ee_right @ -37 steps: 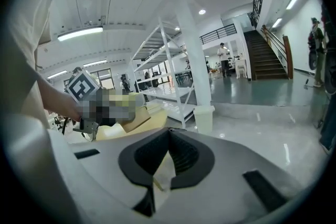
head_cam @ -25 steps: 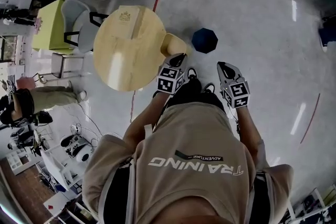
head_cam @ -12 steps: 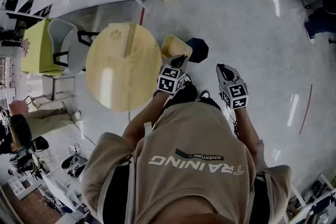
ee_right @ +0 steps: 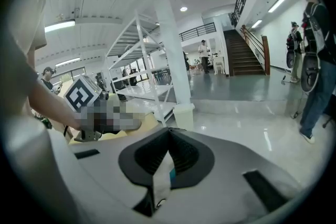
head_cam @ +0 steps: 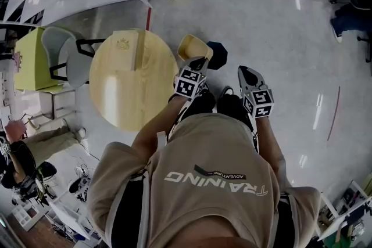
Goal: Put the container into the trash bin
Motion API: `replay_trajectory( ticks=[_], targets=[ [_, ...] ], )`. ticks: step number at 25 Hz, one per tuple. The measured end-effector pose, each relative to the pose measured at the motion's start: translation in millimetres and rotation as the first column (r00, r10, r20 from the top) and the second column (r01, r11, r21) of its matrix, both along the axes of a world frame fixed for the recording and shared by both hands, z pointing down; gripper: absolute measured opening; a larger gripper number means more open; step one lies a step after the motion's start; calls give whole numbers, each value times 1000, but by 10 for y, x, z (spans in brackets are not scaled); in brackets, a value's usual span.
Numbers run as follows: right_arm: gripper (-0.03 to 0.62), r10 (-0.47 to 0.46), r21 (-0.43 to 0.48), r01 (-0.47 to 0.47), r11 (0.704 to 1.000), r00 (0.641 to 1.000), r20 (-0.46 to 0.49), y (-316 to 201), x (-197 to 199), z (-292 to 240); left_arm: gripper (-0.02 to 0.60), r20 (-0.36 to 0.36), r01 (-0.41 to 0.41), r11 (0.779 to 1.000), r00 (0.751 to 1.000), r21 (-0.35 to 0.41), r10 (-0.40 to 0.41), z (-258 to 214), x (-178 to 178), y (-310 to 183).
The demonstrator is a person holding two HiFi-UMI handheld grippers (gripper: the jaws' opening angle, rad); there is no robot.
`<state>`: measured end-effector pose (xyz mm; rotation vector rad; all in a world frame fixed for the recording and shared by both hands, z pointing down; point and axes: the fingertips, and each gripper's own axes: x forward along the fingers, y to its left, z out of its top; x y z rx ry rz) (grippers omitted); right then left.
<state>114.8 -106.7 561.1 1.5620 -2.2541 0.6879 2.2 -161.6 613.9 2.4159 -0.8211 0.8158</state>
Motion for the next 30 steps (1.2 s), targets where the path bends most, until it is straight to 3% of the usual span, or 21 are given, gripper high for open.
replay_trajectory(
  ticks=[7, 12, 17, 24, 30],
  targets=[
    [3, -29, -69, 29, 997, 1000, 2, -262, 145, 438, 21, 37, 20, 997, 999, -71, -18, 368, 186, -214],
    [3, -57, -133, 55, 990, 998, -6, -369, 396, 985, 21, 57, 59, 991, 997, -120, -53, 941, 479, -341],
    [3, -66, -198, 67, 978, 998, 14, -427, 440, 1680, 23, 88, 76, 985, 994, -156, -63, 1582, 524, -406],
    [3, -124, -197, 139, 970, 988, 90, -544, 588, 2342, 21, 112, 34, 974, 994, -223, -9, 2492, 836, -346],
    [3, -180, -196, 197, 961, 979, 100, -758, 665, 3000, 21, 120, 0, 963, 992, -269, 34, 3297, 1071, -325]
  ],
)
